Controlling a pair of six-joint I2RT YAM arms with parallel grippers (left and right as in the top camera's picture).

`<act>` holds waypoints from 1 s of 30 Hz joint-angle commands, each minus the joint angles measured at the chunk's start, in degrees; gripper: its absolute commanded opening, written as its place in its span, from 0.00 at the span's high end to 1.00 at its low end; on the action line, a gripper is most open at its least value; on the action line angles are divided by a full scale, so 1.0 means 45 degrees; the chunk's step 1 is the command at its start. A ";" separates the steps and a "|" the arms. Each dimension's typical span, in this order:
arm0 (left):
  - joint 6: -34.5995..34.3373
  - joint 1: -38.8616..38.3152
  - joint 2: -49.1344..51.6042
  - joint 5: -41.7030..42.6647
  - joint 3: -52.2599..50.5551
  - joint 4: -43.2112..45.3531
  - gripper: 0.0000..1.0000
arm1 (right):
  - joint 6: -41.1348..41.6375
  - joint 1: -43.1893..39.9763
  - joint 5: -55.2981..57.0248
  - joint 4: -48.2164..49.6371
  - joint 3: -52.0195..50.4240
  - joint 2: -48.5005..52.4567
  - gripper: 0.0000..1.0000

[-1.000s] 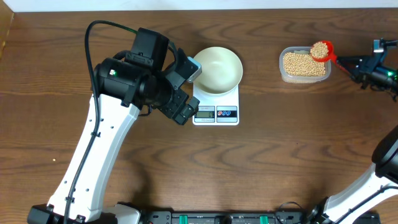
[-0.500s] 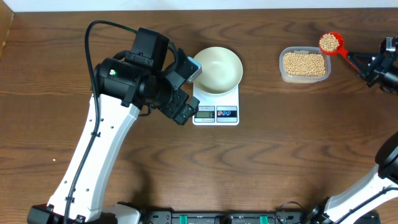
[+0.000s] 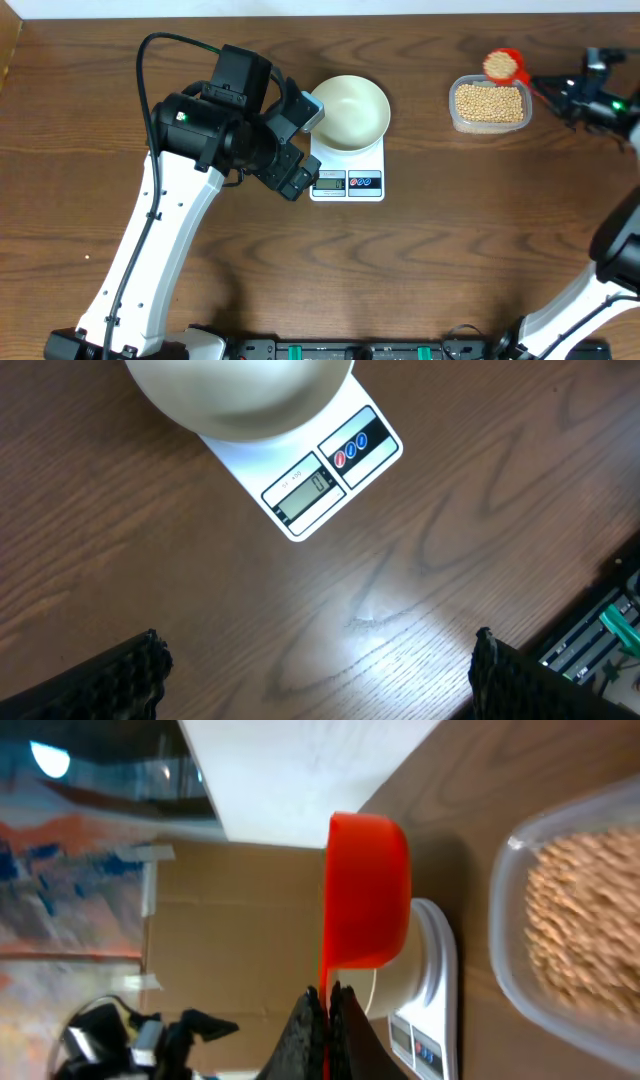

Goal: Scoop item into bowl and weigh 50g on scale
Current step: 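Lift the filled red scoop out of the soybean tub, then carry the scoop left over the cream bowl on the scale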

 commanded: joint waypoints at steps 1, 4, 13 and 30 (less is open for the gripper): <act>-0.0121 -0.0005 -0.0204 -0.0078 0.0121 0.0000 0.02 | 0.2341 0.1190 -0.0214 0.1710 0.0034 0.0107 0.99; -0.0121 -0.0005 -0.0204 -0.0078 0.0121 0.0000 0.02 | 0.3968 0.2127 -0.0209 0.3745 0.0034 0.0107 0.99; -0.0121 -0.0005 -0.0204 -0.0078 0.0121 -0.0005 0.02 | 0.7009 0.4498 0.0083 0.6955 0.0034 0.0107 0.99; -0.0121 -0.0005 -0.0204 -0.0078 0.0121 0.0000 0.02 | 0.4065 0.6703 0.0986 0.6785 0.0034 0.0107 0.99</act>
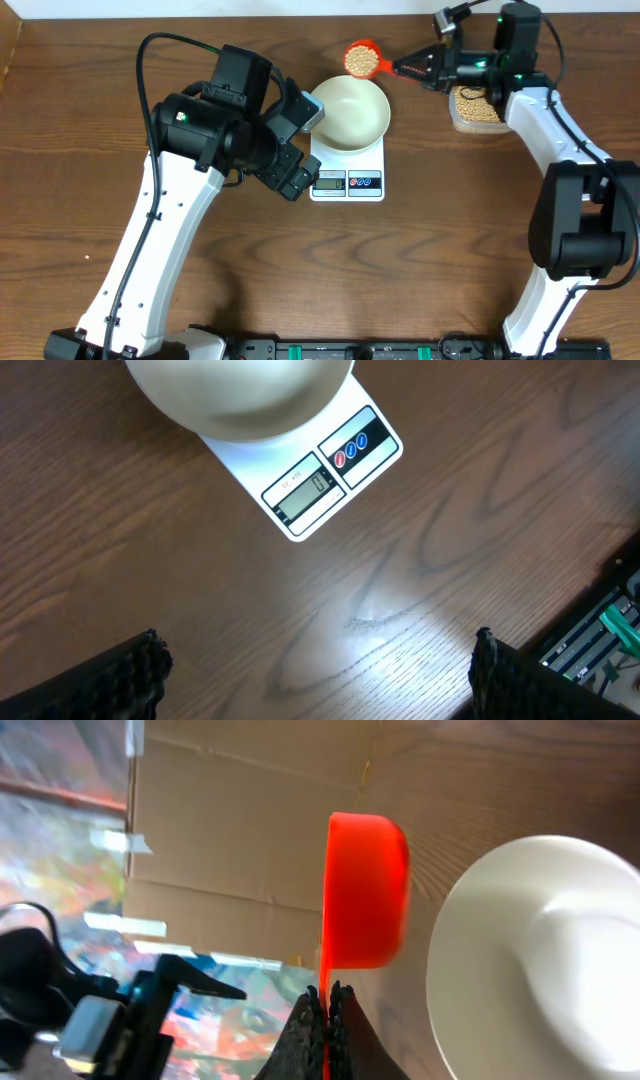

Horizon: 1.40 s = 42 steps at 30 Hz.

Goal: Scoop item into bowl and weigh 50g on scale
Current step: 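Carry the scoop left over the cream bowl on the scale, then tip the scoop to pour soybeans into the bowl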

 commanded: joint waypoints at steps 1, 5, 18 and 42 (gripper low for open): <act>-0.0121 -0.0005 -0.0204 -0.0078 0.0126 -0.0005 0.02 | -0.1316 0.0243 0.0214 -0.0175 0.0097 0.0107 0.99; -0.0121 -0.0005 -0.0204 -0.0078 0.0126 -0.0005 0.02 | -0.2365 0.0335 0.0223 -0.0860 0.0097 0.0107 0.99; -0.0121 -0.0005 -0.0204 -0.0078 0.0126 -0.0005 0.02 | -0.4833 0.0418 0.0602 -0.2861 0.0097 0.0102 0.99; -0.0121 -0.0005 -0.0204 -0.0078 0.0126 -0.0010 0.02 | -0.8942 0.1472 0.6625 -0.8029 0.0374 -0.1622 0.99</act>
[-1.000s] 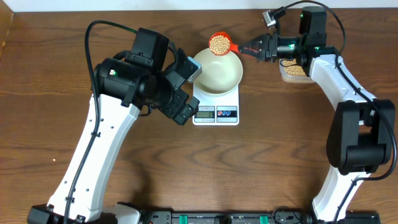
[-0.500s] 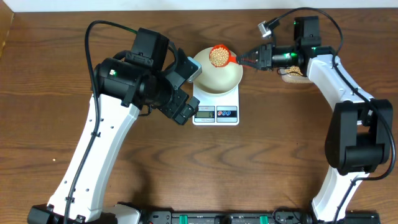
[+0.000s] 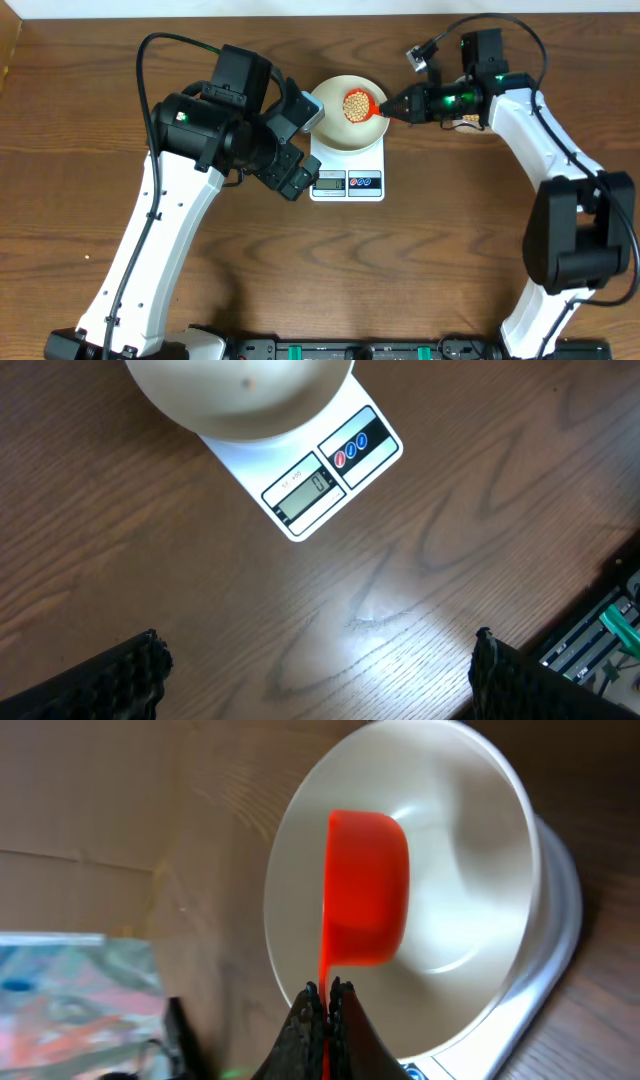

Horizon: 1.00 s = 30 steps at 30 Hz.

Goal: Scoop item into bowl and weigh 50g on scale
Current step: 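Tip the scoop to pour soybeans into the bowl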

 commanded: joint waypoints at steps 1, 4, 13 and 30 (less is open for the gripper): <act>-0.0121 -0.0010 -0.0204 -0.0078 0.0126 -0.0005 0.02 | -0.0743 0.0374 0.1360 -0.0083 0.0350 -0.0743 0.99; -0.0121 -0.0010 -0.0204 -0.0078 0.0126 -0.0005 0.02 | -0.0889 0.0568 0.2161 -0.0238 0.0350 -0.0865 0.99; -0.0121 -0.0010 -0.0204 -0.0078 0.0126 -0.0005 0.02 | -0.2045 0.1481 0.4799 -0.0321 0.0350 -0.1253 0.99; -0.0121 -0.0010 -0.0204 -0.0078 0.0126 -0.0005 0.02 | -0.4265 0.3434 0.8932 -0.0316 0.0350 -0.1676 0.99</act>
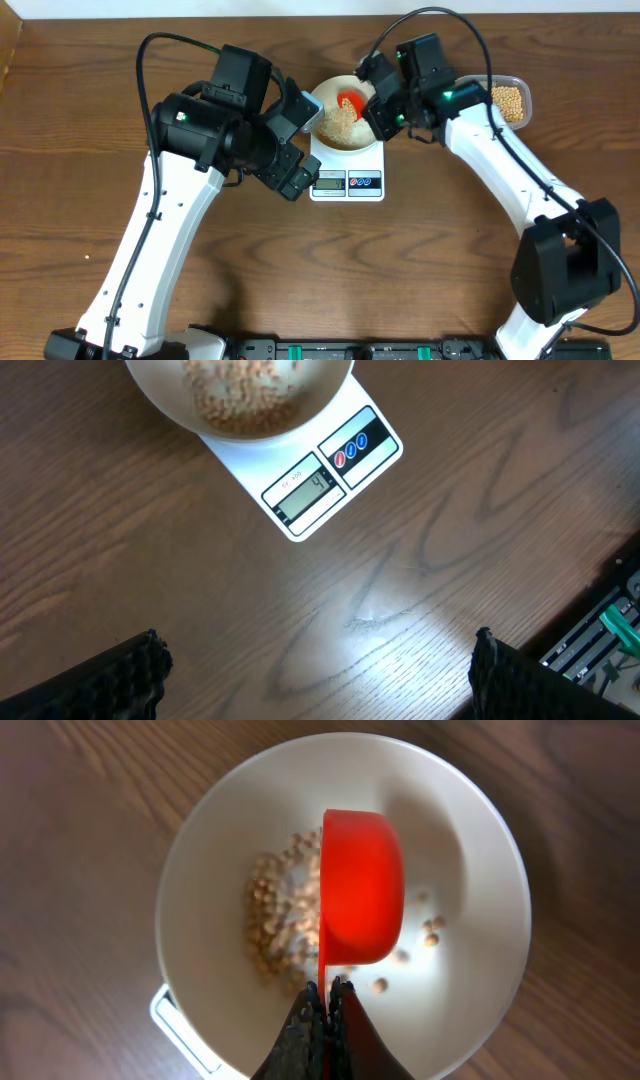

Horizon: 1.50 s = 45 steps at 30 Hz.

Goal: Scoop item into bowl and weigh 50g on scale
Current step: 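Tip the scoop to pour soybeans into the bowl, then move the empty scoop back right into the soybean tub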

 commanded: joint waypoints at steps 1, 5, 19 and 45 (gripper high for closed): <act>-0.0121 -0.0005 -0.0204 -0.0083 0.0126 -0.0010 0.02 | -0.0675 0.0432 0.1535 -0.0005 0.0253 -0.0393 0.99; -0.0121 -0.0005 -0.0204 -0.0083 0.0126 -0.0005 0.02 | -0.1044 0.0738 0.2370 -0.0019 0.0253 -0.0427 0.99; -0.0121 -0.0005 -0.0204 -0.0083 0.0126 -0.0005 0.02 | -0.1083 0.1137 0.3934 0.0049 0.0253 -0.1311 0.99; -0.0121 -0.0005 -0.0204 -0.0083 0.0126 -0.0005 0.02 | 0.1229 -0.1530 -0.1443 0.0238 0.0262 -0.2589 0.99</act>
